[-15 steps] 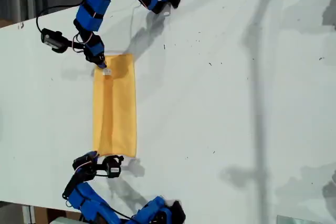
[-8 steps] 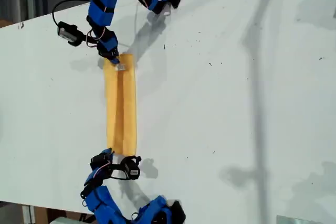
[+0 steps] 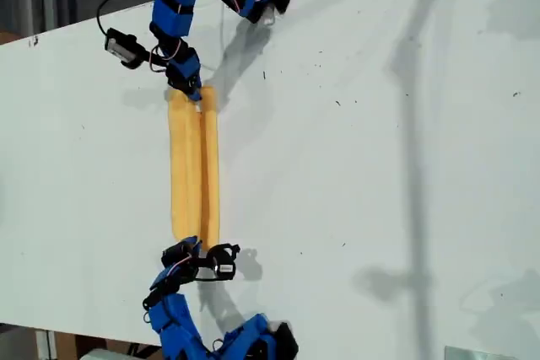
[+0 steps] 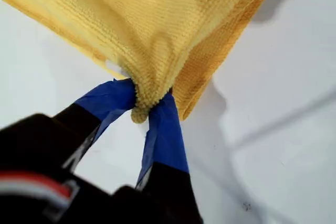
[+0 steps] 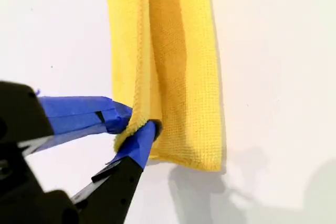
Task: Grasp corners of a square towel and fold twice.
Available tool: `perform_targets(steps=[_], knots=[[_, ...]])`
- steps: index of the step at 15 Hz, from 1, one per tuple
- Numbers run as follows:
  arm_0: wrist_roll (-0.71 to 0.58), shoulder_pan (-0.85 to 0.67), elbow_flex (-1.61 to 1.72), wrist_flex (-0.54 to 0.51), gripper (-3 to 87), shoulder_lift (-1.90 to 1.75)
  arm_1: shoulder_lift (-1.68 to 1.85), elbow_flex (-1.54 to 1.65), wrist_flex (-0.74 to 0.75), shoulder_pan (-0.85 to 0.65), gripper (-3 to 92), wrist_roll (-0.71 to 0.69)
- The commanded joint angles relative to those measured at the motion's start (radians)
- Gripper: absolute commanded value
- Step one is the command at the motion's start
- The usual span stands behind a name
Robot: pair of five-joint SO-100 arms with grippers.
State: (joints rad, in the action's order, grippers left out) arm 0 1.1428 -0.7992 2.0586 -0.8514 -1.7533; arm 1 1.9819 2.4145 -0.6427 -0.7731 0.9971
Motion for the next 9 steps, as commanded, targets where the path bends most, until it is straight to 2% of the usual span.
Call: perform_targets(steps=[1,2,3,5,6,7,9], knots=[[0.032,0.021,-0.012,-0.021,-1.5,-0.014,0.015,-0.017,-0.014,0.005,6.6,0.015],[0.040,0.049,-0.015,-0.071,2.6,-0.038,0.035,-0.017,-0.031,0.021,20.1,0.015],[0.040,0.095,-0.012,-0.121,11.7,-0.081,0.060,-0.002,-0.034,0.044,25.5,0.025],[0.089,0.163,0.008,-0.206,14.4,-0.167,0.109,0.026,-0.054,0.064,33.1,0.041],[0.110,0.204,0.041,-0.201,16.1,-0.222,0.150,0.048,-0.063,0.064,32.9,0.043],[0.123,0.253,0.084,-0.153,15.6,-0.276,0.193,0.075,-0.064,0.063,30.1,0.044],[0.160,0.310,0.098,-0.120,12.1,-0.288,0.233,0.098,-0.080,0.038,26.5,0.052]])
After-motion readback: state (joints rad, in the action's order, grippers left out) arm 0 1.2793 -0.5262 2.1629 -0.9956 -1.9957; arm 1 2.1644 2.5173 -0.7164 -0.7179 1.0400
